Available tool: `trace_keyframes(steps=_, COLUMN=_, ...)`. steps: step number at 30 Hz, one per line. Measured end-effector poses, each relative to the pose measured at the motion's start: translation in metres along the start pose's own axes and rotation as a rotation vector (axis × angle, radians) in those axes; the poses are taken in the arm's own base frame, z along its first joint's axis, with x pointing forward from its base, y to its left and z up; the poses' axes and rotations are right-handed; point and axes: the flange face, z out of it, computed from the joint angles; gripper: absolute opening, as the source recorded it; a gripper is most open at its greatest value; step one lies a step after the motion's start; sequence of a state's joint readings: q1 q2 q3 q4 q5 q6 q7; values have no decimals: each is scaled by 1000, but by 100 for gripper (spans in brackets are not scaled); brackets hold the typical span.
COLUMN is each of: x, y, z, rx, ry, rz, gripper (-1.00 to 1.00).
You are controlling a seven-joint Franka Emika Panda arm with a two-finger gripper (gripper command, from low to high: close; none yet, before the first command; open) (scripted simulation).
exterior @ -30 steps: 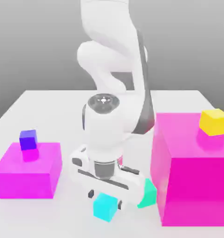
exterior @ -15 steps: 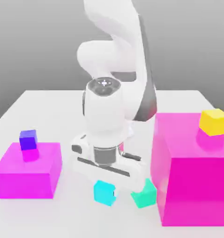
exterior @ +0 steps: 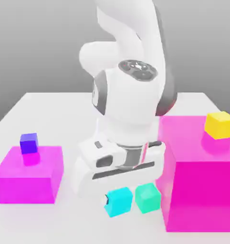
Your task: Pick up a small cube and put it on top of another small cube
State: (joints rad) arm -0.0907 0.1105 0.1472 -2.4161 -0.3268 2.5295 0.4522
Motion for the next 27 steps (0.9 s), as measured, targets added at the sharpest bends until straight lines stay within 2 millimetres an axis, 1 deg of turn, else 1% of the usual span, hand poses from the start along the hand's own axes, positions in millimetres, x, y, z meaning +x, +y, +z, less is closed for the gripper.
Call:
trace_keyframes(steps=3, x=4, y=-31, z=-38, rx=-39, ry=23, rz=-201, gripper=-100)
trace_keyframes(steps=5, x=-3, y=-57, z=-67, rx=-47, ry=33, rz=-272, gripper=-100)
trace_keyframes(steps=7, x=-16, y=-83, z=-96, rx=-42, ry=39, rz=-313, gripper=-100)
trace_keyframes(steps=9, x=-33, y=-106, z=-125, rx=-30, ry=42, rz=-344, gripper=-100)
trace_keyframes(steps=13, x=-71, y=-137, z=-172, rx=25, ry=30, rz=-322, gripper=-100)
trace_keyframes(steps=16, x=-109, y=-160, z=-205, rx=80, ry=13, rz=-313, gripper=-100)
trace_keyframes(steps=19, x=-152, y=-179, z=-236, rx=142, ry=-14, rz=-315, gripper=-100)
trace_keyframes(steps=20, x=-158, y=-176, z=-239, rx=157, ry=-28, rz=-287, gripper=-100)
trace_keyframes(steps=21, x=-161, y=-177, z=-233, rx=165, ry=-35, rz=-274, gripper=-100)
trace_keyframes(steps=24, x=-165, y=-182, z=-194, rx=172, ry=-41, rz=-261, gripper=-100)
trace_keyframes(steps=25, x=-167, y=-183, z=-185, rx=172, ry=-42, rz=-260, gripper=100)
trace_keyframes(steps=27, x=-167, y=-183, z=-185, rx=172, ry=-42, rz=-260, gripper=100)
